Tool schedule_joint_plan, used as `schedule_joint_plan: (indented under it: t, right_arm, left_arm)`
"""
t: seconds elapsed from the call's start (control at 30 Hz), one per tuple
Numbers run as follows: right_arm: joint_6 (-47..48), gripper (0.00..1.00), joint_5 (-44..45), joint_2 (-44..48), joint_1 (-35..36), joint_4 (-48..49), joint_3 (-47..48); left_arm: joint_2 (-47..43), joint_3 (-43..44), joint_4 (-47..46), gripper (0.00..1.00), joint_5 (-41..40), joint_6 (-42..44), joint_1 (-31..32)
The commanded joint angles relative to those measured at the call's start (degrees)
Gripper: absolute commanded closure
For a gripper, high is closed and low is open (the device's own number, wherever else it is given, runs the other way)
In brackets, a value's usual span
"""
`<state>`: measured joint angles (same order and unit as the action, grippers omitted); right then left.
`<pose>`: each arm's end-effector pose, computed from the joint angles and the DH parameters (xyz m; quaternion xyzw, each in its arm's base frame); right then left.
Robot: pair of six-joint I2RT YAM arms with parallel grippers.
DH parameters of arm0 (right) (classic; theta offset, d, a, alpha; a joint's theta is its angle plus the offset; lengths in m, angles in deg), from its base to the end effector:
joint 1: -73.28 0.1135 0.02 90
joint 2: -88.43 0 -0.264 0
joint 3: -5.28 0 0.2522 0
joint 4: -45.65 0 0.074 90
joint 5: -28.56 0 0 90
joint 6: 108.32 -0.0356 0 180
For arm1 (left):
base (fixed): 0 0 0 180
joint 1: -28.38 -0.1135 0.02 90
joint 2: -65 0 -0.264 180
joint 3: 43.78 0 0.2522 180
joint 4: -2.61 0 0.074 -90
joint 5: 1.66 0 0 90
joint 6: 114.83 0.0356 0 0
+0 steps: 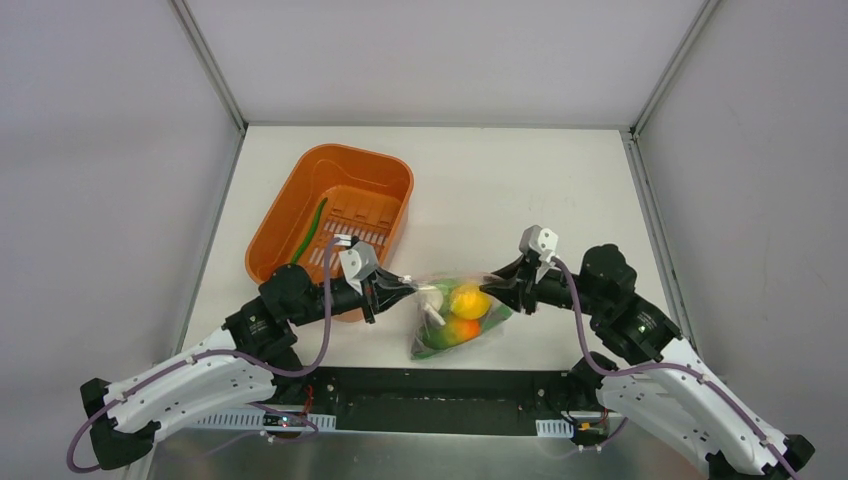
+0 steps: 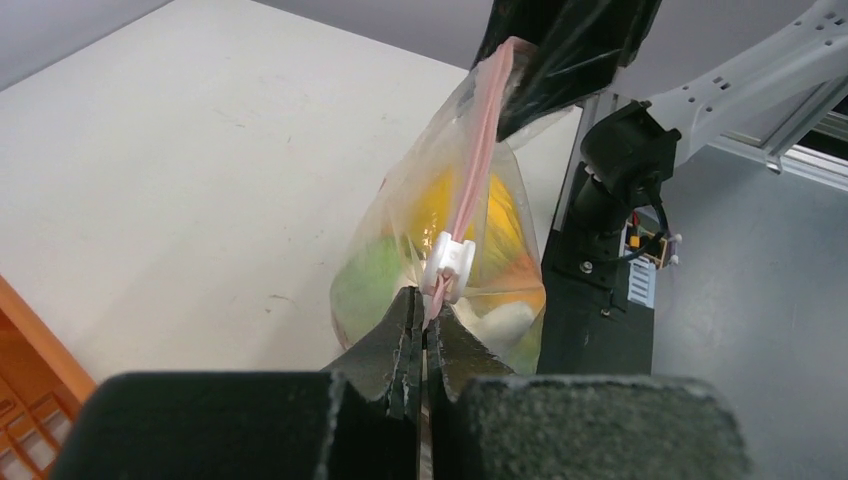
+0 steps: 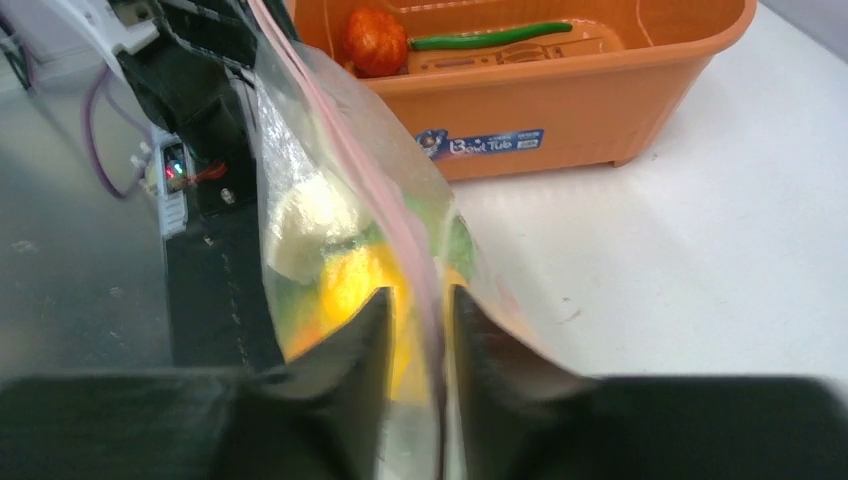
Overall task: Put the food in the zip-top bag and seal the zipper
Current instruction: Zip the zipper food storage bag at the center of the board.
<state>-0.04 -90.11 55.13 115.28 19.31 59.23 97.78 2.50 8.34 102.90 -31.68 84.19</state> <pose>0.0927 0.1064 0.3369 -0.5043 0.5377 0.3133 0.5986 0.0773 -0.1297 0.3300 0.3572 0.5541 -0.4598 0.5950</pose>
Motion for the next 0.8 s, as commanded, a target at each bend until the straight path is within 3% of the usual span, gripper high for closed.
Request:
schedule_joint_plan:
  t: [0.0,0.2,0.3,0.4,0.53,0.77]
  right_arm:
    - [-2.3,0.57,0.0,1.1,-0.3,3.3,1.9]
    - [-3.7,0.35,-5.6,-3.8,-0.3,2.8,8.7]
    - [-2.4,0.32,-9.5,-8.2,-0.3,1.9,14.1]
    - [-1.5,0.32,-13.5,-14.6,-0.3,1.2,19.8]
    - [-0.6,0.41,-18.9,-23.9,0.0,0.0,25.7]
    - [0.4,0.43,-26.7,-29.2,2.6,5.1,26.6]
  left_arm:
    - [-0.3,3.1,-0.4,1.0,-0.6,1.4,-0.3]
    - [3.6,7.1,0.8,1.0,3.1,2.5,-0.2]
    - [4.6,8.5,1.5,1.0,4.1,3.5,-0.3]
    - [5.6,9.9,2.6,1.0,5.6,3.9,-0.2]
    - [6.8,11.2,2.9,1.0,7.3,3.9,-0.3]
    - [8.7,13.2,3.3,1.0,8.8,4.1,-0.3]
